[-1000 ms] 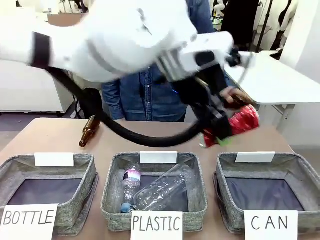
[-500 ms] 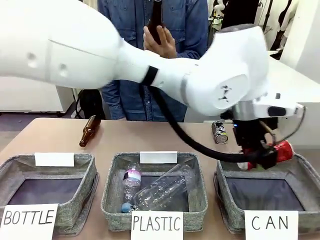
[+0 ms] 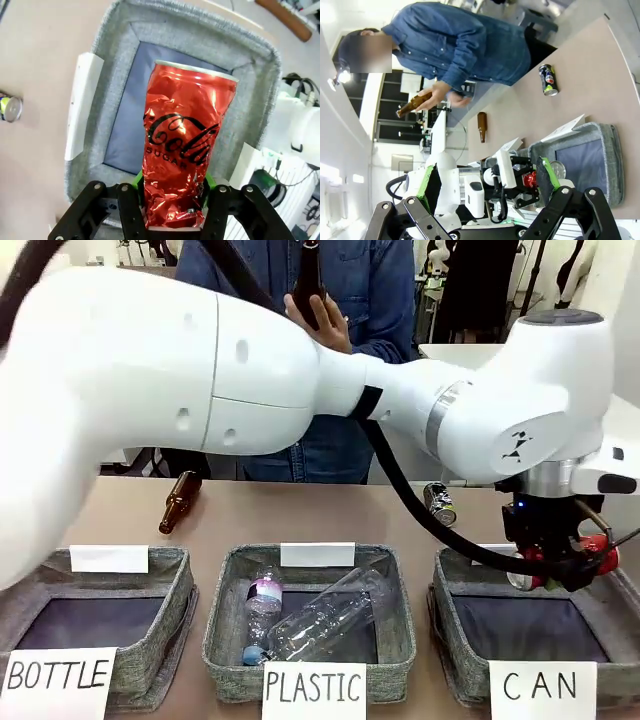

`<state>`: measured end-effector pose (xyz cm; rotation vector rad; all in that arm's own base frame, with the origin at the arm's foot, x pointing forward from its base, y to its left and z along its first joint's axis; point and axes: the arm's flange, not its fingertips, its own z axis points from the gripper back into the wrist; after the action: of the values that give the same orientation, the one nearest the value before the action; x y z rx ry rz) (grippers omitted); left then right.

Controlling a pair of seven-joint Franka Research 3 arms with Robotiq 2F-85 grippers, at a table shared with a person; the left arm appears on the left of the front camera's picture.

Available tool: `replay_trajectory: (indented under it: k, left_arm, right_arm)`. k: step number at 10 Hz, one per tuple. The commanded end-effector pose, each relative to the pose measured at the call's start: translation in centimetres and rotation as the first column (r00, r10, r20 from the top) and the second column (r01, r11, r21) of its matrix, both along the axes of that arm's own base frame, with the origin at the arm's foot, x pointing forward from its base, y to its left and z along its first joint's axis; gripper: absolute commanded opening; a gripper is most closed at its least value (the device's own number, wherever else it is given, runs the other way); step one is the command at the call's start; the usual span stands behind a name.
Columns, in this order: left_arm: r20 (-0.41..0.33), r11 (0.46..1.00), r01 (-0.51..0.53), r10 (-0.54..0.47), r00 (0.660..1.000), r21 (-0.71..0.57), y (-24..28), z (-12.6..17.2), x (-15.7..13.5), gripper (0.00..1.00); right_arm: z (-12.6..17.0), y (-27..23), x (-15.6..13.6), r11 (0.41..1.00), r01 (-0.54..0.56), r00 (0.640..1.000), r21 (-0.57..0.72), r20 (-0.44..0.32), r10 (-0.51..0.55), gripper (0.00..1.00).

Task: Sort the can waste into the basket.
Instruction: Pick up the can waste from the table and place it in the right Fabric basket.

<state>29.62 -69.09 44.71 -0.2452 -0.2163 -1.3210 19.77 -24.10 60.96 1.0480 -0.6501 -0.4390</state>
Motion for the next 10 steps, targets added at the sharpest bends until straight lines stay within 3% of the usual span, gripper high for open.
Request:
replay_trajectory:
  k: [1, 2, 3, 4, 5, 10]
  left_arm:
    - [0.008, 1.0, -0.013, 0.013, 1.0, 0.011, -0.64, 1.19, 0.49, 0.36]
    - [-0.001, 1.0, 0.002, -0.002, 1.0, 0.027, -0.84, 0.93, 0.45, 0.36]
    - [-0.004, 0.999, 0.019, -0.019, 1.0, 0.04, -1.03, 0.85, 0.34, 0.94]
    - [-0.011, 0.999, 0.025, -0.025, 1.0, 0.036, -1.16, 0.87, 0.33, 0.94]
    - [-0.014, 0.999, 0.027, -0.026, 1.0, 0.039, -1.23, 0.86, 0.42, 1.0]
    - [-0.023, 0.999, 0.038, -0.038, 0.999, 0.027, -1.18, 0.77, 0.33, 1.0]
  right_arm:
    - [-0.02, 0.01, 0.23, 1.0, 0.012, 1.0, 0.006, 0.023, -0.012, 1.0]
    - [-0.02, 0.01, 0.23, 1.0, 0.012, 1.0, 0.006, 0.023, -0.012, 1.0]
    - [-0.02, 0.01, 0.23, 1.0, 0.012, 1.0, 0.006, 0.023, -0.012, 1.0]
    - [-0.02, 0.01, 0.23, 1.0, 0.012, 1.0, 0.006, 0.023, -0.012, 1.0]
    - [-0.02, 0.01, 0.23, 1.0, 0.012, 1.0, 0.006, 0.023, -0.012, 1.0]
    - [-0.02, 0.01, 0.23, 1.0, 0.012, 1.0, 0.006, 0.023, -0.012, 1.0]
